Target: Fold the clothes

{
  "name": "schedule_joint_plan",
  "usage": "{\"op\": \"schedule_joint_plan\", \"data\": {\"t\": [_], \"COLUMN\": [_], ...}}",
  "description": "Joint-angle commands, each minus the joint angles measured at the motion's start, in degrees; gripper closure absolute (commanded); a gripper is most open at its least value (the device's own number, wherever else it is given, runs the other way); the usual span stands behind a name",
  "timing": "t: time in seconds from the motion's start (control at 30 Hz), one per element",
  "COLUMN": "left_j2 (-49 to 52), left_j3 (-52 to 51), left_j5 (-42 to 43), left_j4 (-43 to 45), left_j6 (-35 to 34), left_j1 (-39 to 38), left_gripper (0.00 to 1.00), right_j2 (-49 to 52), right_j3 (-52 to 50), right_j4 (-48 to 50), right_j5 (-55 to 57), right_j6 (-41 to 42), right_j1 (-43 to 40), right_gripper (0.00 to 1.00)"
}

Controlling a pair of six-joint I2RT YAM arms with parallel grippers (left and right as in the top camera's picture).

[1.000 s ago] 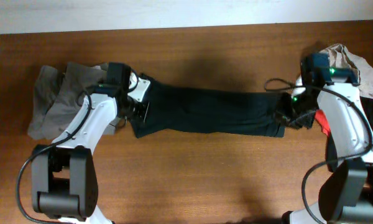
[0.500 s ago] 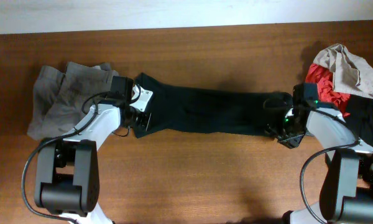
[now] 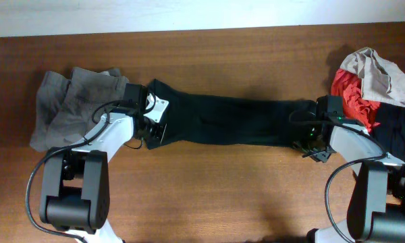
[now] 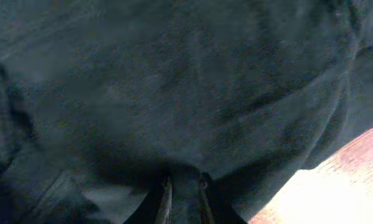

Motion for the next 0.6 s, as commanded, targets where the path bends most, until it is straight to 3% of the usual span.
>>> {"op": "schedule_joint_plan", "data": {"t": [0.0,0.3,0.57], "left_j2": [0.68,1.27,2.38], "left_j3": [-0.50,-0.50,-0.50], "left_j5": [-0.02,-2.38,-2.36], "left_j4": [-0.37,-0.37,-0.35], "left_j6": [0.87,-0.52,-0.81], "left_j1": [-0.02,-0.02,-0.02], "left_gripper": [0.88,0.99,0.99], "right_j2": [0.15,0.09,0.09], "right_j3": [-0.68,2.82,3.76], "right_j4": [-0.35,-0.50,-0.42], "right_j5": [6.10,8.83,7.56], "right_j6": [-0.22,-9.05,-10.08], "right_j1": [-0.04,-0.04,1.16], "right_gripper": [0.67,0.76,0.80]}}
